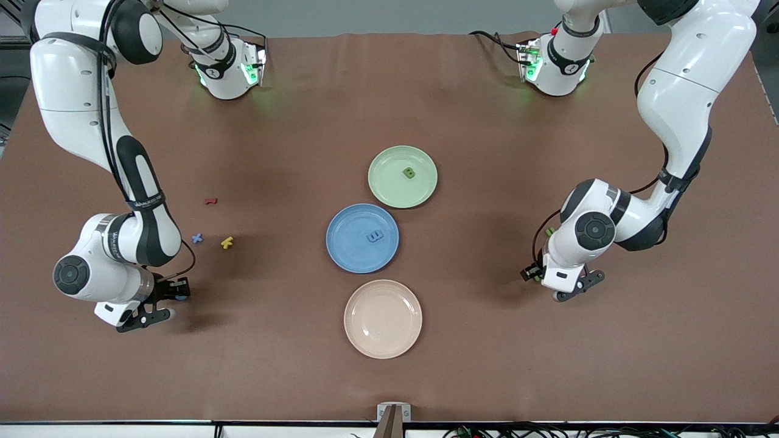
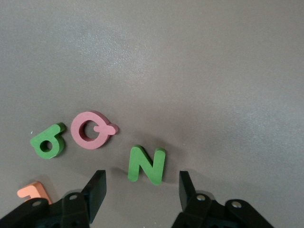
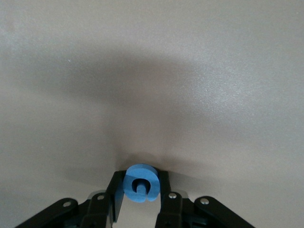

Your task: Sort letters by color into matching plates

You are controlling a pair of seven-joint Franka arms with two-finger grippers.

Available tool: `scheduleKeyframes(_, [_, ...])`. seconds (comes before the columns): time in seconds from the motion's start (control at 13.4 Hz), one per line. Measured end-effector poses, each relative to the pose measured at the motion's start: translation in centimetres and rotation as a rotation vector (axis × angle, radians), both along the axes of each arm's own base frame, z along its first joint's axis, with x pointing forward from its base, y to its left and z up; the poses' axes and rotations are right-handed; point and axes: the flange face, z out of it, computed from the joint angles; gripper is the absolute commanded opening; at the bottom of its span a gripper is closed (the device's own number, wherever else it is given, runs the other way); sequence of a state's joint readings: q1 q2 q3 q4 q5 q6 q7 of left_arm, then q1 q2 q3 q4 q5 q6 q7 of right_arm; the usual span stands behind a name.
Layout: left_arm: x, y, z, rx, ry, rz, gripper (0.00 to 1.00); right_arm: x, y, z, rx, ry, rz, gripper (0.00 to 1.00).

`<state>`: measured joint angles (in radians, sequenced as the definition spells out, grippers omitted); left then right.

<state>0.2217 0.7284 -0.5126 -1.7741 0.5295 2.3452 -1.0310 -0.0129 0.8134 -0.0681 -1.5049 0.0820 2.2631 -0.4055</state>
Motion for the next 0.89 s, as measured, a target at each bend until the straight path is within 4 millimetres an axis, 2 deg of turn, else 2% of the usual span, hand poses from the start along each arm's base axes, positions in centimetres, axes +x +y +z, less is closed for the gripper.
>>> scheduleKeyframes(0.22, [0.4, 0.4, -0.5, 0.009, -0.003, -0.008, 0.65, 0.6, 2.6, 1.9, 0.014, 0.034, 0.031, 0.21])
scheduleKeyframes(0.37, [0.7, 0.7, -0.9, 0.010, -0.003, -0.006, 0.61, 1.1, 5.0, 4.8, 0.018, 0.081, 0.015, 0.21])
scheduleKeyframes(0.6, [0.9, 0.7, -0.9, 0.006, -0.007, -0.004, 0.45, 1.2, 8.9, 9.5, 0.014, 0.108, -0.066, 0.21])
scheduleKeyframes(0.74, [1.1, 0.6, -0.7, 0.004, -0.012, -0.005, 0.28, 0.4, 13.3, 11.4, -0.002, 0.132, -0.143, 0.21])
scheduleKeyframes(0.89, [1.1, 0.5, -0.6, 0.003, -0.014, -0.005, 0.11, -0.8, 19.2, 12.8, -0.024, 0.143, -0.217, 0.21])
